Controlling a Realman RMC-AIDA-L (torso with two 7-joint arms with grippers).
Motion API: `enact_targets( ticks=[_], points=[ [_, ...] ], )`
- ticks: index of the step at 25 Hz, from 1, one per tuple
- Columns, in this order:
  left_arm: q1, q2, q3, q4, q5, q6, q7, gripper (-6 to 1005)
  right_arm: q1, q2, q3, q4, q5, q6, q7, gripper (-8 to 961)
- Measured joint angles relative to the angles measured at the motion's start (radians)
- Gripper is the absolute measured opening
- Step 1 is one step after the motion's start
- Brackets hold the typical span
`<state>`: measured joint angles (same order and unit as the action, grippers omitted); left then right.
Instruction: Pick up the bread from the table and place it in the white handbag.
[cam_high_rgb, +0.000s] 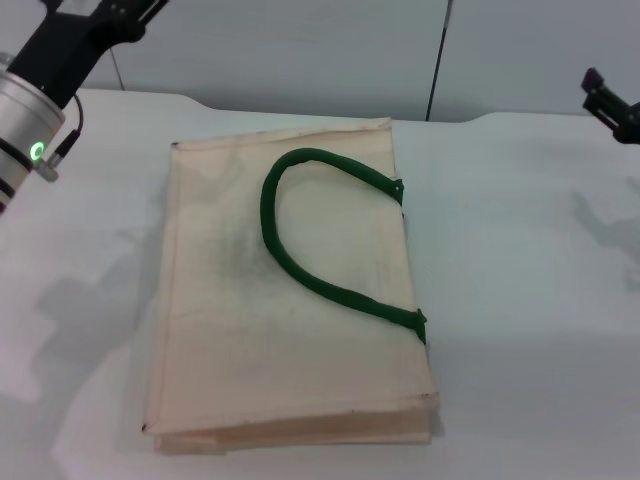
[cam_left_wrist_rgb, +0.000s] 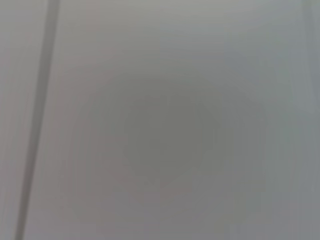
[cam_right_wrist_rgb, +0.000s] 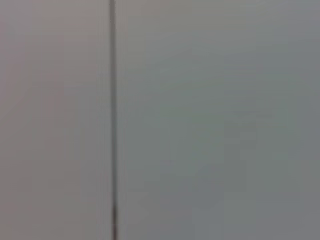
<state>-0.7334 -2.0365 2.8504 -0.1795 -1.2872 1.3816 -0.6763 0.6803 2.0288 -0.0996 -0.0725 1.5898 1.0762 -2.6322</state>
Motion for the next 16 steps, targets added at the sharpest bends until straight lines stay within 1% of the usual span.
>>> enact_targets(
  ticks=[1,3,6,9,16],
  points=[
    [0.009,0.0,0.0,0.048,-0.051,-0.016,0.046,861,-0.004,0.0,0.0,0.011,0.031,0.006,-0.016,891],
    [0.019,0.0,0.0,0.105,-0.113,-0.025,0.099,861,-0.011,0.001,0.002,0.033,0.092,0.019,-0.049,891],
    [0.03,-0.001,0.0,0.188,-0.196,-0.029,0.177,861,-0.022,0.002,0.011,0.074,0.192,0.042,-0.115,891],
    [0.045,-0.001,0.0,0.278,-0.263,-0.032,0.307,861,-0.028,0.005,0.015,0.102,0.273,0.056,-0.151,891],
    [0.053,0.003,0.007,0.295,-0.264,-0.027,0.329,861,-0.031,0.005,0.011,0.115,0.289,0.06,-0.154,891]
  ],
)
